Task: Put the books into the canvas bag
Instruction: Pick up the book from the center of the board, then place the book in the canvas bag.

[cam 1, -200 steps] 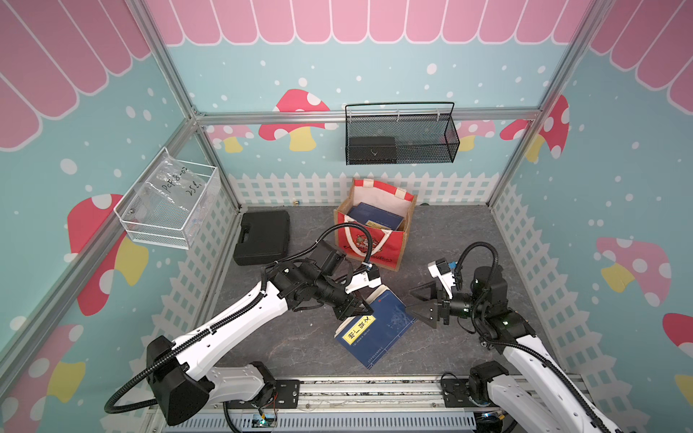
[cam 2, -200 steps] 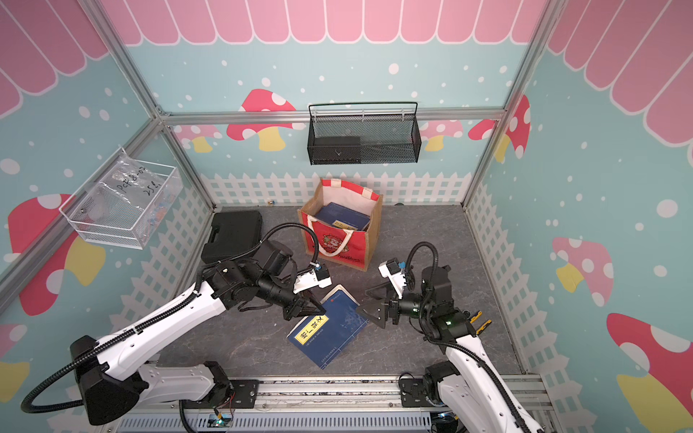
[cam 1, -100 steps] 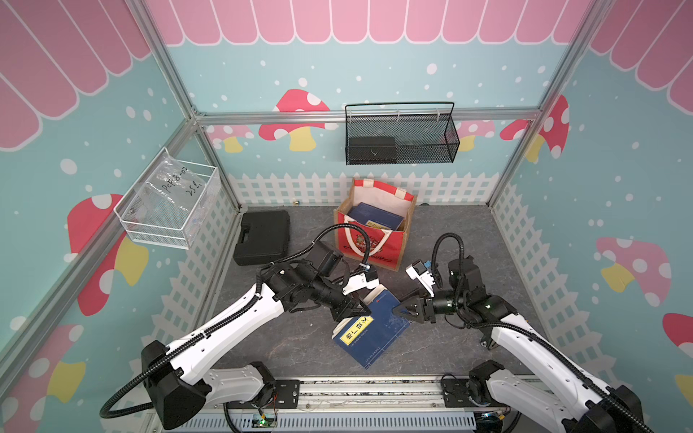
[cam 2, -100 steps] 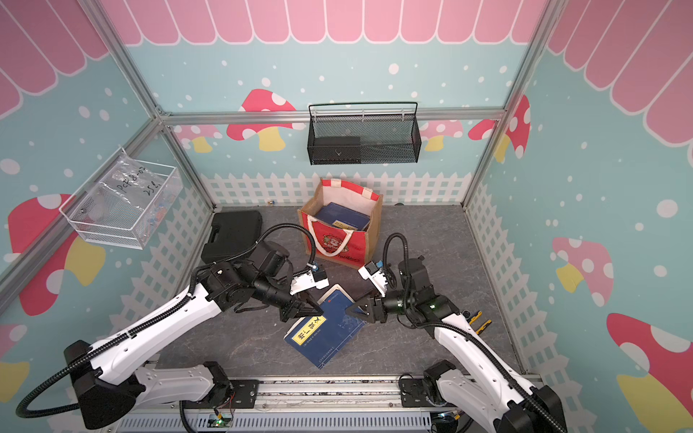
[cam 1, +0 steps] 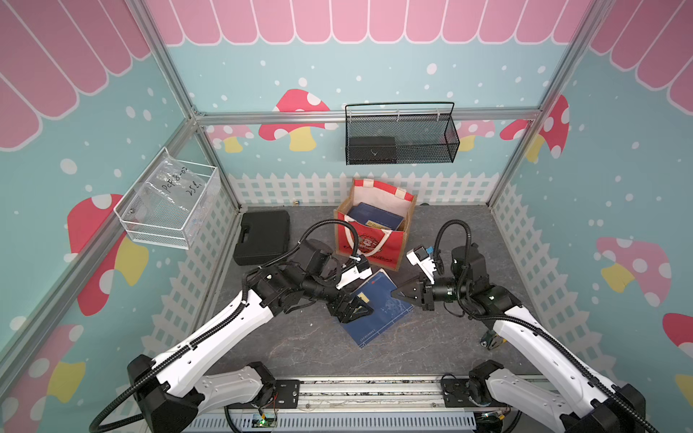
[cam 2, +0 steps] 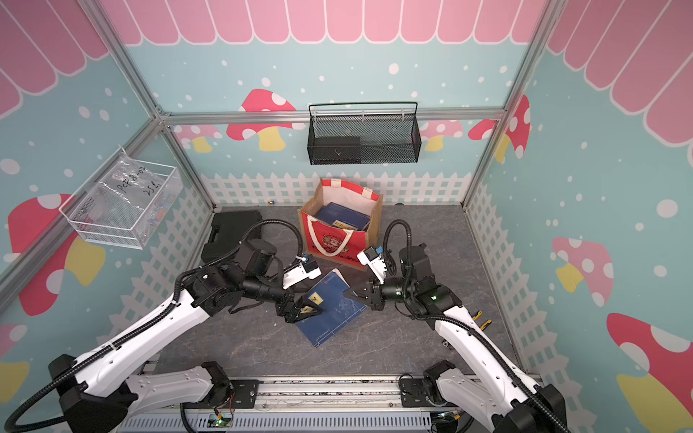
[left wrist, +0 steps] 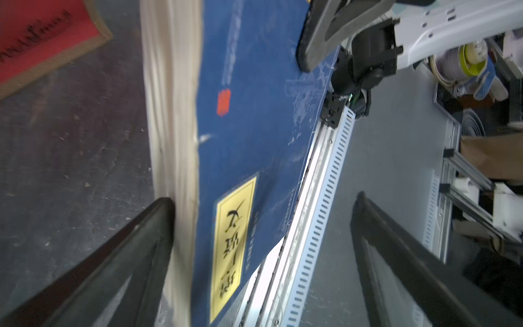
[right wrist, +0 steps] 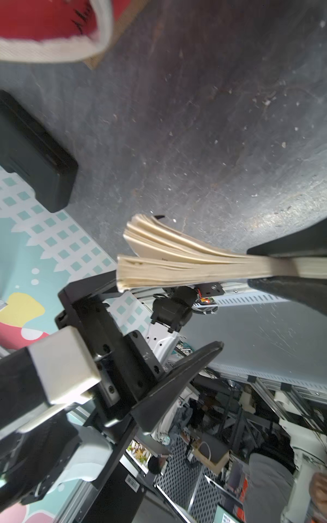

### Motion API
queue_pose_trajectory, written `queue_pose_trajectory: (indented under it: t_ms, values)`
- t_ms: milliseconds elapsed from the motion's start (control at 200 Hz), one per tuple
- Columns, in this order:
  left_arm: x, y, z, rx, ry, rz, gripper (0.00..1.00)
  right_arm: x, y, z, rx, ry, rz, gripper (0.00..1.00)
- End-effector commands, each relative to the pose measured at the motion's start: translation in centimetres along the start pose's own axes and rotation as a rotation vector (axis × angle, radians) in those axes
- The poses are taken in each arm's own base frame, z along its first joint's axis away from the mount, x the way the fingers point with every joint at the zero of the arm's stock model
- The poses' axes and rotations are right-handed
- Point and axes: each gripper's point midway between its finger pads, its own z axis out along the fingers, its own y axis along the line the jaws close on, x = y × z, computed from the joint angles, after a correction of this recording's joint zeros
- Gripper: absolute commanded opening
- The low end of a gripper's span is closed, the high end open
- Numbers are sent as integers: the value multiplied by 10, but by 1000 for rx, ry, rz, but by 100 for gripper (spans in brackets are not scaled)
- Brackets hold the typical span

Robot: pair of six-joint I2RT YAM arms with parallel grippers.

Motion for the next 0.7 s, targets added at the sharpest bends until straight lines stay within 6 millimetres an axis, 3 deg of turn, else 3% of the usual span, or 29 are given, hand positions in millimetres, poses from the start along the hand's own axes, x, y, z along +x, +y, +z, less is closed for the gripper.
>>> queue_pose_trajectory:
  t_ms: [0, 115, 240, 410, 550, 695]
  values:
    - [-5, 25, -20, -172, -79, -1, 99, -56, -5, -9, 98, -117, -98, 0]
    - [-13, 45, -49, -322, -190, -28, 99, -101, -17, -13, 173, -186, -120, 0]
    - [-9, 62, -79, -444, -285, -85, 99, -147, -33, -20, 249, -263, -134, 0]
    - [5, 64, -110, -524, -384, -78, 99, -203, -65, -32, 352, -378, -82, 0]
    - [14, 60, -123, -558, -435, -64, 99, -230, -96, -33, 402, -444, 3, 0]
    - [15, 57, -133, -576, -483, -59, 99, -239, -134, -27, 465, -491, 132, 0]
